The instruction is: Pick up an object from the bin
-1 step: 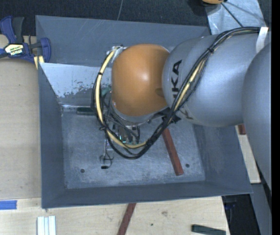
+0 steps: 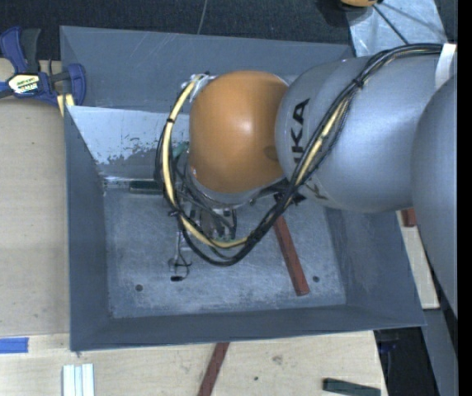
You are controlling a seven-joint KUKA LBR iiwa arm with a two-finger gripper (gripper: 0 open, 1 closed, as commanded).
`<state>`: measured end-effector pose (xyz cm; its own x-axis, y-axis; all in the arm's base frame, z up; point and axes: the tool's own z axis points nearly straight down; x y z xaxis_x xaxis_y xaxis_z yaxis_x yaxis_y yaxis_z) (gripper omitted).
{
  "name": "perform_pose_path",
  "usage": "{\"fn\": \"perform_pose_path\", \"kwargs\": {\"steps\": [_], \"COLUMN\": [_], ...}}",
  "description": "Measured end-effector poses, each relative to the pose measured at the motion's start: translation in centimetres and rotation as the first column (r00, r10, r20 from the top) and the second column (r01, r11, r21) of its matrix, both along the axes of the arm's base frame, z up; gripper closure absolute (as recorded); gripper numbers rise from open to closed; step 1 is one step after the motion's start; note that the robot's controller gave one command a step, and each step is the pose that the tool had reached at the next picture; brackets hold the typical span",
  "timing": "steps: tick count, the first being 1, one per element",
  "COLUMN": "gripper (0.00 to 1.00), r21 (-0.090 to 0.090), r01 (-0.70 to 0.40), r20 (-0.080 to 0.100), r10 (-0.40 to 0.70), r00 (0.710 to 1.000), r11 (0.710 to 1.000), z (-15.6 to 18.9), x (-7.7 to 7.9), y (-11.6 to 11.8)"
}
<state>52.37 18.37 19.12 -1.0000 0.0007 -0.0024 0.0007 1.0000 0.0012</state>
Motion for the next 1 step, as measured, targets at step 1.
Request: {"fn": "perform_pose_path", "kwargs": {"steps": [1], "gripper": [0.00], "r21": [0.002], "r01": [0.040], "r20": [0.006], "r10": [-0.040], "r00": [0.999], "r11": [0.999], "z": [-7.23], "x": [4.76], "y": [-1.59]}}
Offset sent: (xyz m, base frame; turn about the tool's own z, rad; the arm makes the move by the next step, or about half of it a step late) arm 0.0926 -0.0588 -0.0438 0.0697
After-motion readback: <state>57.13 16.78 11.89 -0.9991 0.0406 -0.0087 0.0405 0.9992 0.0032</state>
